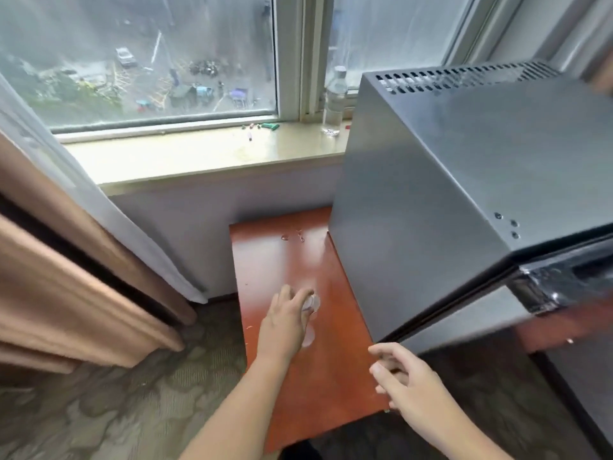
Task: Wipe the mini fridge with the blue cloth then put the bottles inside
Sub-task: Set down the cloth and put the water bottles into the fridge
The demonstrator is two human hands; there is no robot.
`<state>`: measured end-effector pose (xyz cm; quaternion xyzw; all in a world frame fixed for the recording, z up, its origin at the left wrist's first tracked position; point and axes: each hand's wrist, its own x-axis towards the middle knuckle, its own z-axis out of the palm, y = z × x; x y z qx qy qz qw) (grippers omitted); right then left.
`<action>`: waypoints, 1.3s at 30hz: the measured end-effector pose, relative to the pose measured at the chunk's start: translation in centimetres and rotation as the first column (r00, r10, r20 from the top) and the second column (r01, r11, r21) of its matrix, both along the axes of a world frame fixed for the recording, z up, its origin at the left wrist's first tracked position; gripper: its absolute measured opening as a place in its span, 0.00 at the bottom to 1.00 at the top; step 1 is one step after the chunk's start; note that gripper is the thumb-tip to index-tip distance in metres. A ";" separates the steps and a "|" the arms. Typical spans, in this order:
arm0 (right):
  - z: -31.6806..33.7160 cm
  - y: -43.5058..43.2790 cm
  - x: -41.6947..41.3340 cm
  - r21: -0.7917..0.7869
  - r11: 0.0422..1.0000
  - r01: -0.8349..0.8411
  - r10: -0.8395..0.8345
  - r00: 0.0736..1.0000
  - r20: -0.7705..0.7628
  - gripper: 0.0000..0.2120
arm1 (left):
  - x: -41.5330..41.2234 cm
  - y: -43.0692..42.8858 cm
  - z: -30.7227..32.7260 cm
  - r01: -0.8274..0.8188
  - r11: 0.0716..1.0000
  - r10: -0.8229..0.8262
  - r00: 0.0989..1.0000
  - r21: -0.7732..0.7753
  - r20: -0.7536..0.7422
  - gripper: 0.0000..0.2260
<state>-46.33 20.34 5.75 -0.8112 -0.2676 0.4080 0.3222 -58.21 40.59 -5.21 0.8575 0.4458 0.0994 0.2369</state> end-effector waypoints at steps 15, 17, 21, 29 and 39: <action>11.9 1.1 3.2 -0.203 0.921 -0.333 0.275 0.186 0.943 0.17 | -3.4 -8.0 14.0 0.250 0.960 -0.278 0.901 0.126 0.333 0.23; 11.4 1.2 2.5 -0.398 0.882 -0.253 0.426 0.068 0.902 0.17 | -3.7 -8.6 15.3 0.285 0.947 -0.319 0.887 0.148 0.334 0.23; 10.9 0.7 1.6 -0.677 0.735 -0.038 0.676 -0.043 0.736 0.20 | -3.5 -8.9 17.0 0.335 0.924 -0.377 0.876 0.183 0.300 0.22; 11.2 2.8 0.1 -0.758 0.635 0.147 0.769 -0.028 0.638 0.21 | -3.2 -5.4 16.5 0.440 0.882 -0.470 0.818 0.165 0.330 0.21; 10.1 0.7 -1.4 -0.697 0.692 0.186 0.665 0.209 0.716 0.15 | -1.2 -4.0 15.4 0.564 0.822 -0.547 0.748 0.073 0.375 0.21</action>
